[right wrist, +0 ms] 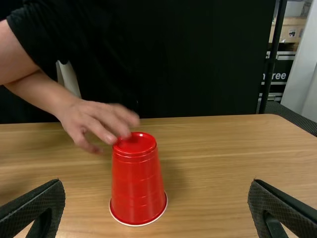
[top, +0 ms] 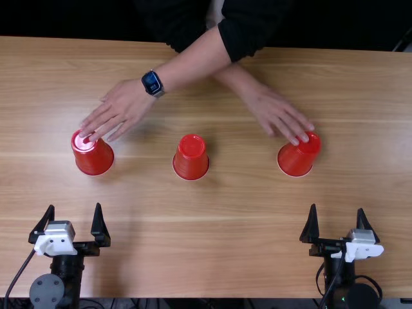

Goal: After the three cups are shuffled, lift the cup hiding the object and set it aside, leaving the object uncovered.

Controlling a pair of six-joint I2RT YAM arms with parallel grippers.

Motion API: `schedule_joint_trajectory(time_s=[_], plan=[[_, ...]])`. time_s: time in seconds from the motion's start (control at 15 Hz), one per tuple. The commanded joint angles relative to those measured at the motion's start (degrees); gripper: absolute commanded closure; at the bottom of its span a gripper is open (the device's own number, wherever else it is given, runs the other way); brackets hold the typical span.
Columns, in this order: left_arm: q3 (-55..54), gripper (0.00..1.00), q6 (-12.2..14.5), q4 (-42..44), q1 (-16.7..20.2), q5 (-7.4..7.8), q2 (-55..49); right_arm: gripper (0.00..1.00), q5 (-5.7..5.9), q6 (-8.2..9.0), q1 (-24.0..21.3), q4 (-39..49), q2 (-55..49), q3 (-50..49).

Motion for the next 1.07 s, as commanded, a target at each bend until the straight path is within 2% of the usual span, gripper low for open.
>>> schedule_joint_trajectory(time_s=[0.0, 0.73, 0.8, 1.0], plan=[[-0.4, 0.0, 0.2, -1.0, -0.5, -0.17, -0.6, 0.0, 0.22, 0.16, 0.2, 0.3, -0.4, -0.2], [-0.4, 0.0, 0.6, -1.0, -0.6, 0.04, -0.6, 0.0, 0.32, 0.26, 0.2, 0.2, -0.4, -0.3], [-0.4, 0.0, 0.8, -0.9, -0.6, 0.04, -0.6, 0.0, 0.0, 0.16, 0.2, 0.3, -0.4, -0.2], [-0.4, 0.0, 0.7, -0.9, -0.5, -0.7, -0.6, 0.0, 0.53, 0.47, 0.3, 0.9, -0.4, -0.3]])
